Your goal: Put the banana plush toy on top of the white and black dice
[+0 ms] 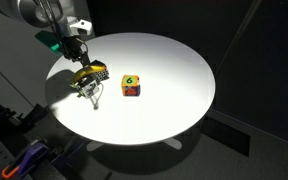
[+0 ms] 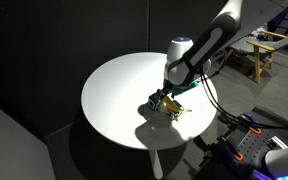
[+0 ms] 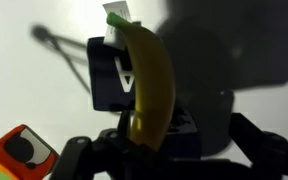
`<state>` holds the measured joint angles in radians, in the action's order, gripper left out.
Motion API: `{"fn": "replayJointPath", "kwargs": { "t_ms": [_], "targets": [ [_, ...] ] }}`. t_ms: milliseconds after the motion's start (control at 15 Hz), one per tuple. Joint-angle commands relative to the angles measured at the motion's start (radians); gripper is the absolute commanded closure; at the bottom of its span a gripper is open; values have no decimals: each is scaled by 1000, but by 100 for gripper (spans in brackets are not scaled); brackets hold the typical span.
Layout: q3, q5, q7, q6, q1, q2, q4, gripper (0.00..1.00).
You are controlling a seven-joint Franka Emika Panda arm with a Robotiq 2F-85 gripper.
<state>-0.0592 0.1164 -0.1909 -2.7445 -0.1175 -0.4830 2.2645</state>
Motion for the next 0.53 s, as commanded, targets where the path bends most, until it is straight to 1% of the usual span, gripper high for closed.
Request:
{"fn": "replayJointPath", "kwargs": {
  "t_ms": [0, 200, 467],
  "targets": [
    [-37, 75, -11, 15, 24, 60, 33, 0],
    [-28, 91, -31, 12, 8, 103, 69, 0],
    [12, 37, -79, 25, -30, 186, 142, 0]
  ]
}}
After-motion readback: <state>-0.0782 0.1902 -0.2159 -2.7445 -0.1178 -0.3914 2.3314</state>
